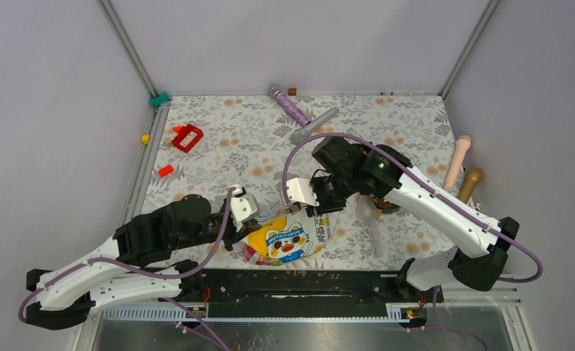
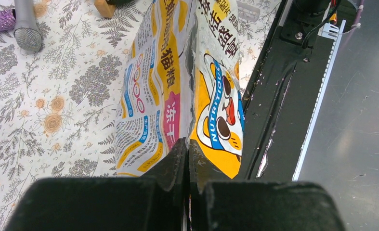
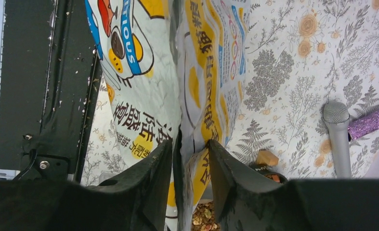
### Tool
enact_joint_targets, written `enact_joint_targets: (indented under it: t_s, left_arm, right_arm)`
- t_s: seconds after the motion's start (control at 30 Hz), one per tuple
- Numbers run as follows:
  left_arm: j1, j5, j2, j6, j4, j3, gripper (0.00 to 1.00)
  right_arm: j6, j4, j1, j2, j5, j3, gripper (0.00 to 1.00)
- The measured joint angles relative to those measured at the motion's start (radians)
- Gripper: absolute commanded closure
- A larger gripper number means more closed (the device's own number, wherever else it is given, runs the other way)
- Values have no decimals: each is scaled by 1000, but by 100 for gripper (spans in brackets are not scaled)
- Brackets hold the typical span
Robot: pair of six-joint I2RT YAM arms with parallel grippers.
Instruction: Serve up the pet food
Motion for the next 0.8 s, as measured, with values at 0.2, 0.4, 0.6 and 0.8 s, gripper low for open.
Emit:
enact_joint_targets:
  t_s: [0.2, 0.4, 0.6, 0.8]
  left_arm:
    - [0, 7, 0, 2, 0, 0, 100]
    - [0, 6, 1, 0, -3, 4, 94]
    - [0, 23, 34, -18, -32, 48, 45]
    - [-1, 35, 115, -13, -43, 125, 37]
  right_arm:
    - [15, 61, 21, 0, -3, -14, 58]
    - [36, 99, 39, -6, -6, -27, 100]
    - [64, 68, 49, 6, 0, -5, 100]
    - [219, 29, 51, 54, 46, 65, 100]
